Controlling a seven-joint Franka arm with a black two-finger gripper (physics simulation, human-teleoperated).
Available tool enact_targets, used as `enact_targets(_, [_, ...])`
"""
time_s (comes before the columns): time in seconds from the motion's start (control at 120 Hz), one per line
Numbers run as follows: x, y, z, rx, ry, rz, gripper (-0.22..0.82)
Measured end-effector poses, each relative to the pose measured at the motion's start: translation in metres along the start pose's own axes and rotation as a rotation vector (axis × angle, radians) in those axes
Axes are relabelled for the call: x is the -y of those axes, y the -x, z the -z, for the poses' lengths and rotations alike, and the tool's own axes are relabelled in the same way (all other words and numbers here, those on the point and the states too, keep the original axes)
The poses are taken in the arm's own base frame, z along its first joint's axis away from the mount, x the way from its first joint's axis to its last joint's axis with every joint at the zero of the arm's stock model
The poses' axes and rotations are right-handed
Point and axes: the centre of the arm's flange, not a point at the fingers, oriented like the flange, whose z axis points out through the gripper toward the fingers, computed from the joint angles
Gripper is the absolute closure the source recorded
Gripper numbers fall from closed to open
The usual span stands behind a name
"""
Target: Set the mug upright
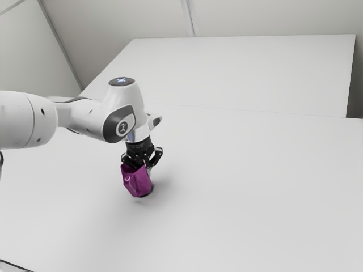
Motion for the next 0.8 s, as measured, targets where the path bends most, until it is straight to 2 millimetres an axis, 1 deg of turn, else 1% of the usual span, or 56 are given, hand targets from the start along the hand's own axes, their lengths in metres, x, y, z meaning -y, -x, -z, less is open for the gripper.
enact_targets(0.108, [0.002,-0.002,0.000,0.003,0.002,0.015,0.46])
enact_targets(0.158, [0.002,-0.003,0.001,0.002,0.003,0.020,0.37])
enact_targets(0.225, [0.001,-0.003,0.003,-0.002,0.006,0.023,0.27])
enact_targets(0.308, [0.000,-0.004,0.005,-0.004,0.008,0.026,0.18])
enact_targets(0.4, [-0.002,-0.007,0.011,-0.013,0.015,0.030,0.12])
enact_targets(0.508, [-0.004,-0.009,0.019,-0.021,0.022,0.032,0.07])
enact_targets(0.8, [-0.011,-0.016,0.050,-0.050,0.045,0.027,0.02])
